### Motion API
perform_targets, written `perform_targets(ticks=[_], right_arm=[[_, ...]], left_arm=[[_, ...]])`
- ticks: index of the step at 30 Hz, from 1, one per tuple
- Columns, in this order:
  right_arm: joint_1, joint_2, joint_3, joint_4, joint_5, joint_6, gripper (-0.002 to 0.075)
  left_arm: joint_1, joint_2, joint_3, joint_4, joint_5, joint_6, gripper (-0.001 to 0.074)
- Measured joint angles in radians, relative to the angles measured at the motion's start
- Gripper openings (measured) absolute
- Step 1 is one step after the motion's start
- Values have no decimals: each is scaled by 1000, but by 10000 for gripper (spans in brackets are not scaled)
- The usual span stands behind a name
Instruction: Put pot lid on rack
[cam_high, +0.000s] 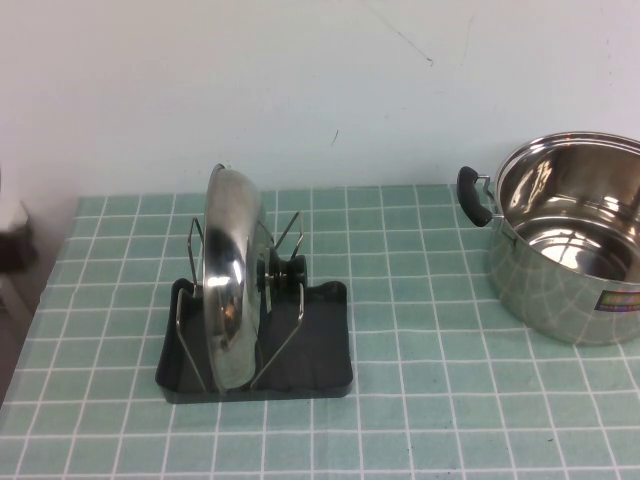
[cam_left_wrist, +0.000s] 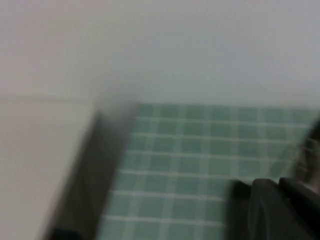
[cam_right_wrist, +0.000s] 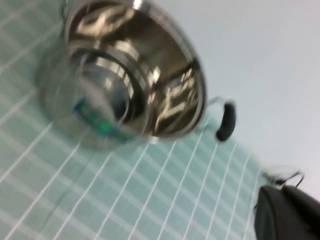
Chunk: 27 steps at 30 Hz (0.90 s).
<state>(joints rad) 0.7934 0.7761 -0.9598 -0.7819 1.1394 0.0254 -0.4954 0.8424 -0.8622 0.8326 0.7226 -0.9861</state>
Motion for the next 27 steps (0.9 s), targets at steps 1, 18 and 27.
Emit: perform_targets(ticks=[1, 18, 27], right_arm=[[0, -6, 0, 25, 27, -20, -1], [0, -468, 488, 568, -435, -209, -1], [0, -561, 631, 589, -509, -205, -1]], left_arm=[[0, -20, 11, -124, -33, 57, 2], [0, -410, 481, -723, -495, 548, -1], [0, -481, 633, -745, -576, 583, -1]])
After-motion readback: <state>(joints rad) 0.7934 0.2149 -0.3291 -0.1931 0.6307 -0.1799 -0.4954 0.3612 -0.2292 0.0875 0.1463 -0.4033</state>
